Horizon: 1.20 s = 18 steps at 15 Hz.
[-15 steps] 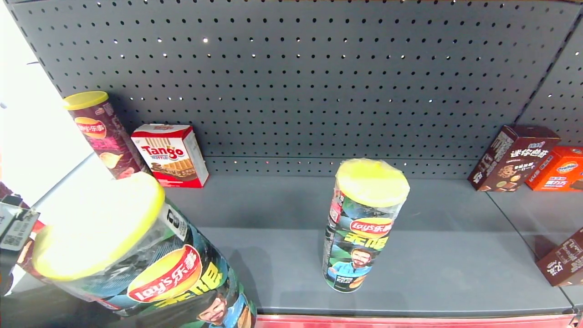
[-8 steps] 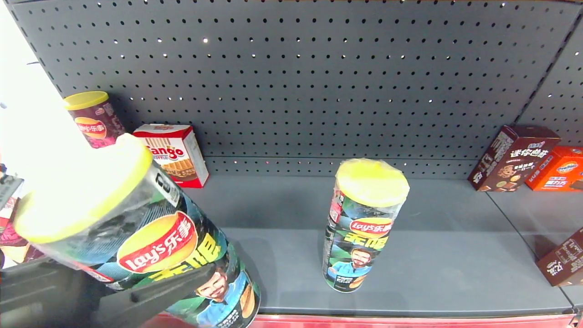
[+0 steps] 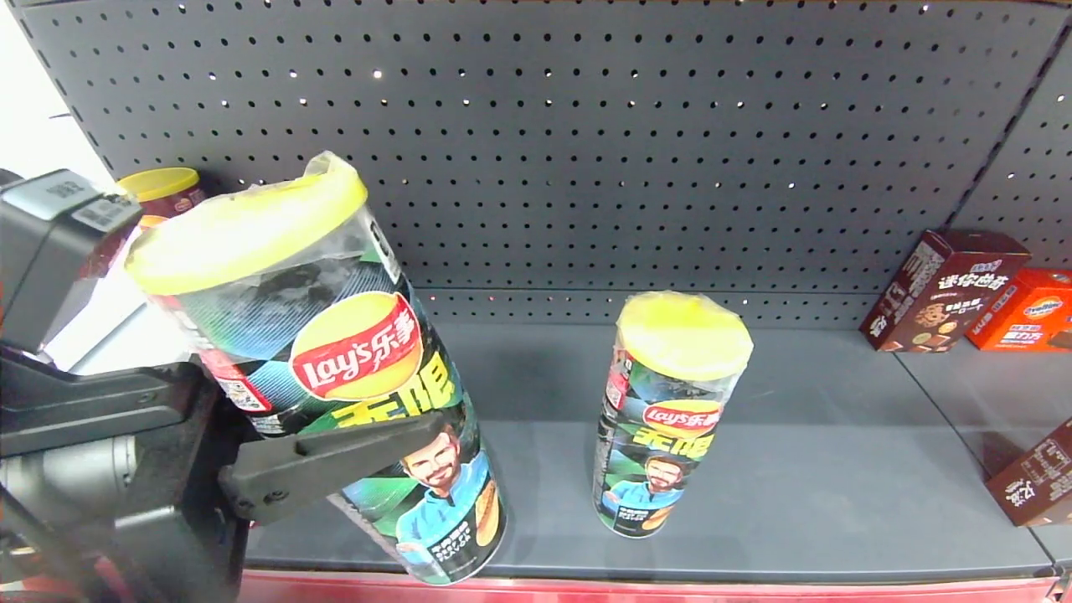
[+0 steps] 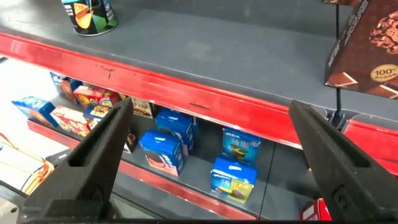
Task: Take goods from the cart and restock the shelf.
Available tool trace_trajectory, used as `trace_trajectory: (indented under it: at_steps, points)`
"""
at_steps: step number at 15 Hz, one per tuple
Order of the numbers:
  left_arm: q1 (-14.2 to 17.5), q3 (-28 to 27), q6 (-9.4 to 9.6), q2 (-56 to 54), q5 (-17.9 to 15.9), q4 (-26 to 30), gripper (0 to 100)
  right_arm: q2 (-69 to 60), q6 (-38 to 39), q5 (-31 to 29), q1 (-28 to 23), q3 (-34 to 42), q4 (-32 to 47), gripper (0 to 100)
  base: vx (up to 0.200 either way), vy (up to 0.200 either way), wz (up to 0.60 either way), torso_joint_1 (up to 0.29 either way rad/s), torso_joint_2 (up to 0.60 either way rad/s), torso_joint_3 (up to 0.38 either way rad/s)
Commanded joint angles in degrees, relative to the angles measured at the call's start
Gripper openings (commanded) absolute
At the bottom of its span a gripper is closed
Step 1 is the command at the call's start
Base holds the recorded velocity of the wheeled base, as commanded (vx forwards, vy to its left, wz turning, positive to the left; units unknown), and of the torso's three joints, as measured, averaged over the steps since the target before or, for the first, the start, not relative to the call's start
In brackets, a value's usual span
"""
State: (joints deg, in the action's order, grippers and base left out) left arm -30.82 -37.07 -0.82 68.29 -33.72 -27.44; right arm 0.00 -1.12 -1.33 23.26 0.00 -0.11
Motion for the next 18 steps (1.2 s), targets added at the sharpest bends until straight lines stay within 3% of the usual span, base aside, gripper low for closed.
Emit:
trace_trajectory:
  at_steps: [1, 6, 8, 10, 12, 16, 18]
  points:
    - [0.0, -1.5, -0.06, 2.4, 0.1, 0.5, 0, 0.0, 0.0, 0.0, 0.0, 0.0, -0.1, 100, 0.000, 0.000, 0.00, 0.000, 0.00, 0.000]
    - [1.1, -5.2, 0.38, 9.7, 0.5, 0.0, 0, 0.0, 0.0, 0.0, 0.0, 0.0, 0.0, 100, 0.000, 0.000, 0.00, 0.000, 0.00, 0.000]
    - [2.2, -8.8, 2.93, 13.4, 0.5, 0.7, 0, 0.0, 0.0, 0.0, 0.0, 0.0, -0.1, 100, 0.000, 0.000, 0.00, 0.000, 0.00, 0.000]
    - [2.6, -14.1, 4.60, 17.0, 0.5, 4.9, 0, 0.0, 0.0, 0.0, 0.0, 0.0, 0.0, 100, 0.000, 0.000, 0.00, 0.000, 0.00, 0.000]
    - [2.9, -19.4, 7.58, 20.7, 1.5, 9.2, 0, 0.0, 0.0, 0.0, 0.0, 0.0, -0.1, 100, 0.000, 0.000, 0.00, 0.000, 0.00, 0.000]
    - [3.0, -25.3, 10.75, 26.4, 0.8, 8.7, 0, 0.0, 0.0, 0.0, 0.0, 0.0, -0.1, 100, 0.000, 0.000, 0.00, 0.000, 0.00, 0.000]
    - [3.5, -27.7, 11.01, 29.2, 0.5, 7.8, 0, 0.0, 0.0, 0.0, 0.0, 0.0, -0.1, 100, 0.000, 0.000, 0.00, 0.000, 0.00, 0.000]
